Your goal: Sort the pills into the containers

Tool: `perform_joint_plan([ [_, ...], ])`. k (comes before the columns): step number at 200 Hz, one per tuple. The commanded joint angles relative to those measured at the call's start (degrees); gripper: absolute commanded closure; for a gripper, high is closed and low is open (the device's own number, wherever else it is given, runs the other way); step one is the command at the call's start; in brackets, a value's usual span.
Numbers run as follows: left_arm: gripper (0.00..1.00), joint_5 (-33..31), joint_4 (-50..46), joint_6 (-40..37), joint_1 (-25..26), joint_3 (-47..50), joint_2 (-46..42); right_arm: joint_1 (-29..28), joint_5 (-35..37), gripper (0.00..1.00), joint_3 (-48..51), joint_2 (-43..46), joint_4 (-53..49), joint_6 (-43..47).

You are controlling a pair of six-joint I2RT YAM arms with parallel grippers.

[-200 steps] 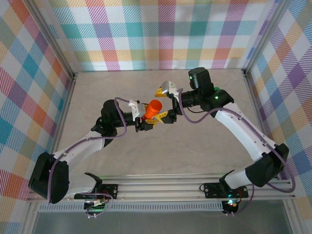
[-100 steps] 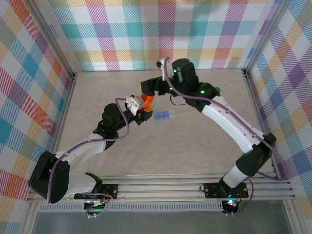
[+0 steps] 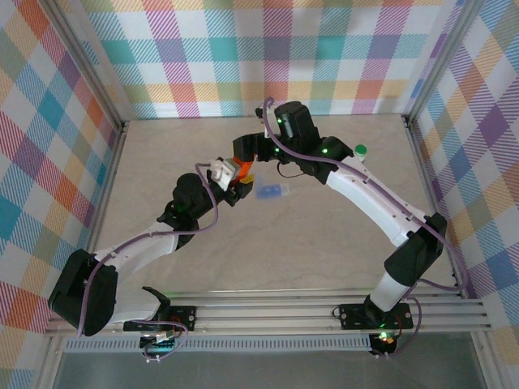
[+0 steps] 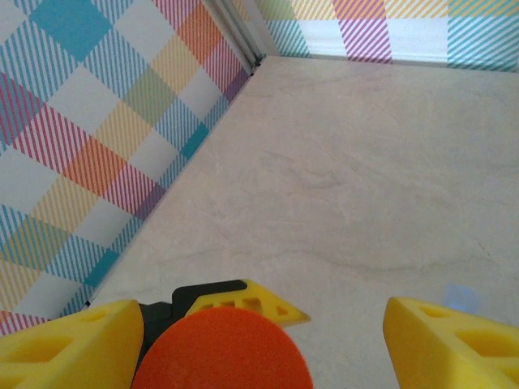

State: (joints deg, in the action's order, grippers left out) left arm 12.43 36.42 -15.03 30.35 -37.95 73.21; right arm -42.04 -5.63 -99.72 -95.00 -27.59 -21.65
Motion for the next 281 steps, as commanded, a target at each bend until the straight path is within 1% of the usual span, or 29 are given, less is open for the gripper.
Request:
perform_joint_plan([
  [1, 1.0, -0.8, 3.4, -0.6, 0.4, -0.6, 0.4, -0.3, -2.5, 0.23, 1.0, 0.5, -0.9, -1.2],
  [23, 1.0, -0.8, 3.2, -0.6, 0.5, -0.9, 0.5, -0.3, -2.7, 0.24, 1.5, 0.5, -1.0, -1.3],
  [47, 1.0, -0.6, 3.2, -0.6, 0.7, -1.1, 0.4, -0.3, -2.7, 0.29, 1.5, 0.4, -0.9, -1.1],
  [55, 1.0, -0.5, 3.2, -0.6, 0.7, -1.2, 0.2, -0.3, -2.6, 0.32, 1.6, 0.6, -0.7, -0.9],
  [70, 1.0, 0.0, 3.5, -0.8, 0.8, -0.9, -0.2, -0.2, -3.1, 0.44, 2.1, 0.9, -0.3, -0.9],
  [85, 1.0, 0.3, 4.6, -0.6, 0.8, -0.4, -0.7, -0.2, -5.6, 0.5, 2.9, 1.4, 0.6, -0.3],
  [95, 1.0, 1.1, 6.0, -0.4, 0.7, 0.3, -1.2, 0.0, -8.8, 0.51, 4.6, 2.3, 2.9, 1.2],
  [109, 1.0, 4.0, 8.8, -0.4, 0.4, 1.6, -2.3, 0.5, -15.7, 0.52, 7.6, 4.3, 6.2, 6.1],
  [123, 1.0, 9.6, 10.2, -0.8, -0.5, 2.6, -3.4, 1.3, -23.2, 0.55, 9.3, 6.5, 6.1, 15.0],
  [137, 1.0, 16.2, 9.7, -1.5, -1.0, 2.9, -4.4, 2.3, -32.2, 0.56, 11.7, 9.2, 3.5, 26.2],
  [140, 1.0, 17.5, 9.3, -1.8, -1.1, 2.8, -4.5, 2.7, -34.5, 0.56, 12.2, 9.7, 2.7, 30.2],
  [149, 1.0, 21.8, 7.5, -2.7, -1.1, 2.2, -5.0, 3.9, -41.0, 0.54, 14.1, 11.3, -0.3, 40.1],
  [158, 1.0, 24.9, 5.9, -2.9, -1.1, 1.1, -5.0, 4.6, -45.1, 0.52, 15.5, 12.6, -4.7, 50.1],
  [167, 1.0, 27.2, 4.9, -3.0, -1.0, 0.8, -4.9, 5.0, -45.2, 0.53, 16.1, 13.2, -8.3, 57.3],
  [180, 1.0, 29.7, 4.3, -3.7, -0.9, 0.5, -4.6, 5.5, -43.1, 0.54, 15.5, 13.0, -10.7, 62.0],
  [203, 1.0, 31.0, 1.0, -5.4, -0.6, -0.3, -4.2, 6.4, -41.0, 0.5, 11.8, 11.1, -13.4, 63.5],
  [214, 1.0, 31.5, 0.5, -5.7, -0.4, -0.3, -4.2, 7.0, -40.7, 0.44, 10.5, 10.5, -13.6, 63.2],
  [227, 1.0, 32.0, -0.1, -6.0, -0.4, -0.4, -4.1, 7.7, -40.1, 0.33, 9.8, 10.0, -12.4, 62.3],
  [251, 1.0, 32.3, -1.6, -6.7, -0.4, -0.6, -4.3, 8.6, -38.8, 0.22, 8.2, 9.1, -12.7, 62.2],
  [268, 1.0, 32.0, -2.2, -7.0, -0.4, -0.7, -4.3, 9.0, -36.9, 0.16, 7.6, 9.0, -12.7, 61.8],
  [281, 1.0, 31.5, -2.5, -7.2, -0.4, -0.7, -4.1, 9.3, -34.8, 0.15, 7.6, 9.3, -12.2, 61.0],
])
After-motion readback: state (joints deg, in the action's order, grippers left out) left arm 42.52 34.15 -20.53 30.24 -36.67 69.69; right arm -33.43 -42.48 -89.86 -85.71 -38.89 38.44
